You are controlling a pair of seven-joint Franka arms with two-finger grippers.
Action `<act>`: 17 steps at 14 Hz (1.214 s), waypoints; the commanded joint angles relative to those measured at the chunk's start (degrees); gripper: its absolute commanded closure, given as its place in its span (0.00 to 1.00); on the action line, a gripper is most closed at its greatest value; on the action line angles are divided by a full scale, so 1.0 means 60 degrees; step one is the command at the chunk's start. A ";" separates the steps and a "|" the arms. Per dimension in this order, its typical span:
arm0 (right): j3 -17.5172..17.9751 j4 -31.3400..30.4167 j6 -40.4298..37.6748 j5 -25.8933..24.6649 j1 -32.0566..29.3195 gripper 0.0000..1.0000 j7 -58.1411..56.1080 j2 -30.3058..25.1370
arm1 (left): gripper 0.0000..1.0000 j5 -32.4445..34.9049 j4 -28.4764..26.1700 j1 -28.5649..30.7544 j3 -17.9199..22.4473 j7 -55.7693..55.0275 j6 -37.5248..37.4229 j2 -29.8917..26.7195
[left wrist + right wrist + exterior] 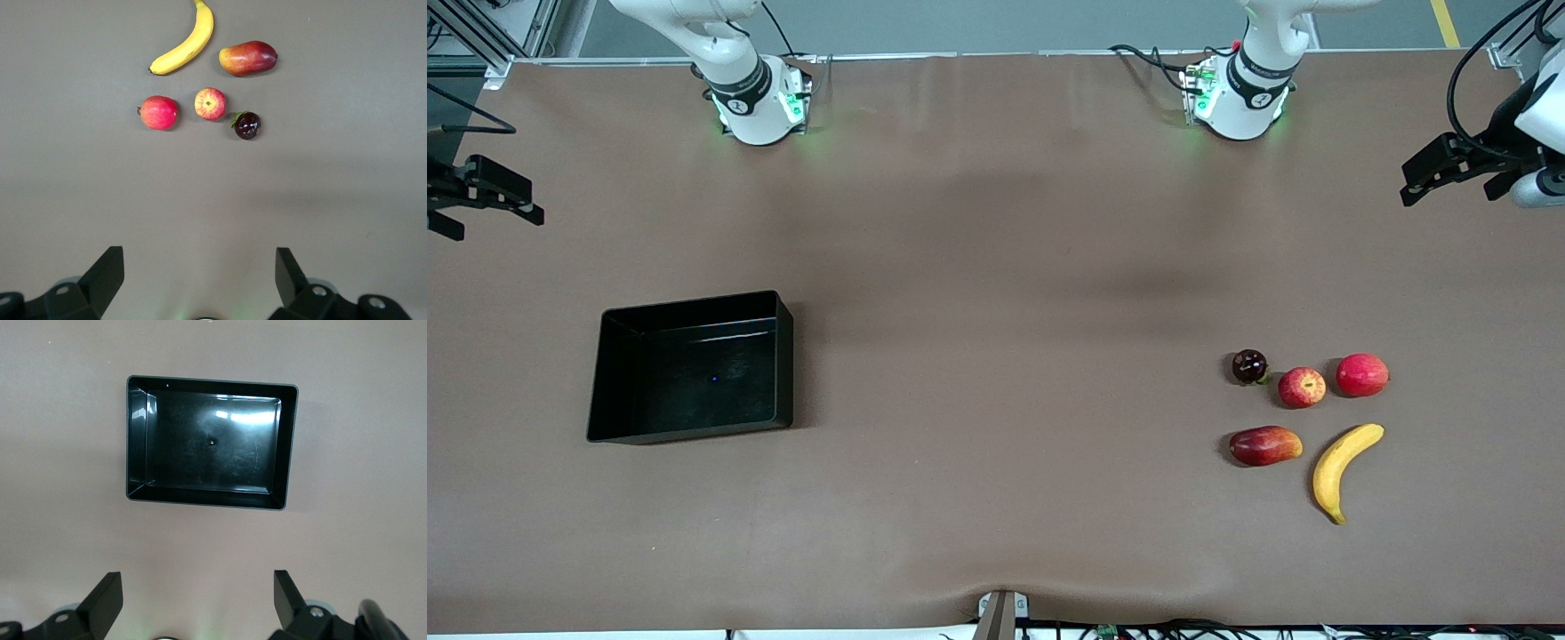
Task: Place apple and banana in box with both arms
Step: 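Reach the left gripper toward the small red-yellow apple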
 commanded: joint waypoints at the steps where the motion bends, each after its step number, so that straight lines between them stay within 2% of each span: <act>1: 0.0033 0.0050 -0.0005 -0.0132 -0.0023 0.00 0.0126 0.0000 | 0.00 -0.0067 0.0253 -0.0015 0.0047 0.0102 -0.0220 0.0100; 4: 0.0018 0.0050 -0.0005 -0.0118 -0.0052 0.00 0.0141 0.0000 | 0.00 -0.0052 0.0501 0.0029 0.0090 0.0117 -0.0205 0.0333; 5: 0.0018 0.0050 -0.0005 -0.0118 -0.0052 0.00 0.0141 0.0014 | 0.00 -0.0052 0.0763 0.0043 0.0120 0.0132 -0.0205 0.0595; 8: 0.0003 0.0050 -0.0019 -0.0132 -0.0066 0.00 0.0141 0.0087 | 0.00 -0.0052 0.0809 0.0058 0.0135 0.0176 0.0159 0.1487; 10: -0.0011 0.0050 -0.0019 -0.0132 -0.0067 0.00 0.0141 0.0088 | 0.00 0.0050 0.0359 0.0451 0.0135 0.0190 0.1181 0.1987; 13: -0.0026 0.0050 -0.0005 -0.0147 -0.0096 0.00 0.0126 0.0190 | 0.00 0.0051 -0.1266 0.0820 0.0134 0.0571 0.3801 0.2208; 16: -0.0041 0.0211 0.0024 -0.0089 -0.0592 0.00 0.0038 0.0701 | 0.00 0.0080 -0.1666 0.1024 0.0135 0.0586 0.5226 0.3333; 17: -0.0041 0.0211 0.0126 -0.0161 -0.0739 0.00 0.0038 0.1182 | 0.00 0.0080 -0.1666 0.1199 0.0120 0.0659 0.5636 0.3714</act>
